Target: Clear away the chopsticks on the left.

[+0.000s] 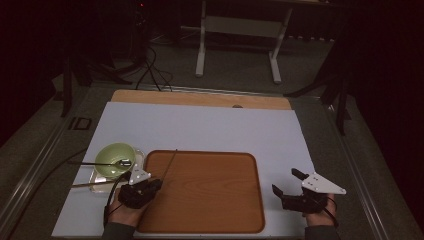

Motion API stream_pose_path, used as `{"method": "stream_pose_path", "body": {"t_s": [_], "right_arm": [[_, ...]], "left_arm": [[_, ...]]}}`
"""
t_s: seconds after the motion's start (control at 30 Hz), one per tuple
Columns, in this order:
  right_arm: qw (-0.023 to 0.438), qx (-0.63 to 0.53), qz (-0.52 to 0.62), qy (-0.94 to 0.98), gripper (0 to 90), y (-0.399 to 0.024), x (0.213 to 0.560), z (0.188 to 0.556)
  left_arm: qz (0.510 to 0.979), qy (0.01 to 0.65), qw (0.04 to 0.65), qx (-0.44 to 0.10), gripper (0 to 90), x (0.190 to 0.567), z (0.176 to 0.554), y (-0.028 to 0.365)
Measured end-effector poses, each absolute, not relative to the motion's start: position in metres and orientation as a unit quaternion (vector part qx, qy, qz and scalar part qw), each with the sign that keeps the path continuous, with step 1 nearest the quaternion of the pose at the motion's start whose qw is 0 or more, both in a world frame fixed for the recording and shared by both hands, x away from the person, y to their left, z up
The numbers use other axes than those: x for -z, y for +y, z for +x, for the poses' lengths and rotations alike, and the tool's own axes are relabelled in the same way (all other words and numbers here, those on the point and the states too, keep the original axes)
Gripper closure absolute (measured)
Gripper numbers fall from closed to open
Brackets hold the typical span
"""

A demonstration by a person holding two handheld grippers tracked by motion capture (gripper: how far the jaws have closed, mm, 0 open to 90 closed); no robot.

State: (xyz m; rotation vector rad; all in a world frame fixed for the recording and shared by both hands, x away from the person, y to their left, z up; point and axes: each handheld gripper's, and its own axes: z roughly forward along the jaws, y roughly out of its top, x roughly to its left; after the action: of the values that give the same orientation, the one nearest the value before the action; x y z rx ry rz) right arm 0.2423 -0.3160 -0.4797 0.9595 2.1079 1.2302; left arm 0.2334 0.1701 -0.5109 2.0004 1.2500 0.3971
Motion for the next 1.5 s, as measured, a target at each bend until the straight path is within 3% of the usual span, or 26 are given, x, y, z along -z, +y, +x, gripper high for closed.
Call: {"method": "stream_pose_path", "body": {"t_s": [0.43,0.93,1.5], "right_arm": [[0.256,-0.454,0.352,0.777,10.8,-0.316,0.48,0.242],[0.254,-0.455,0.351,0.778,10.9,-0.316,0.48,0.243],[0.252,-0.453,0.35,0.78,10.8,-0.314,0.48,0.244]], "left_arm": [[0.788,0.498,0.315,-0.176,83.1,0.524,0.232,0.166],[0.768,0.532,0.3,-0.194,81.3,0.526,0.228,0.179],[0.766,0.534,0.301,-0.193,69.0,0.525,0.222,0.179]]}}
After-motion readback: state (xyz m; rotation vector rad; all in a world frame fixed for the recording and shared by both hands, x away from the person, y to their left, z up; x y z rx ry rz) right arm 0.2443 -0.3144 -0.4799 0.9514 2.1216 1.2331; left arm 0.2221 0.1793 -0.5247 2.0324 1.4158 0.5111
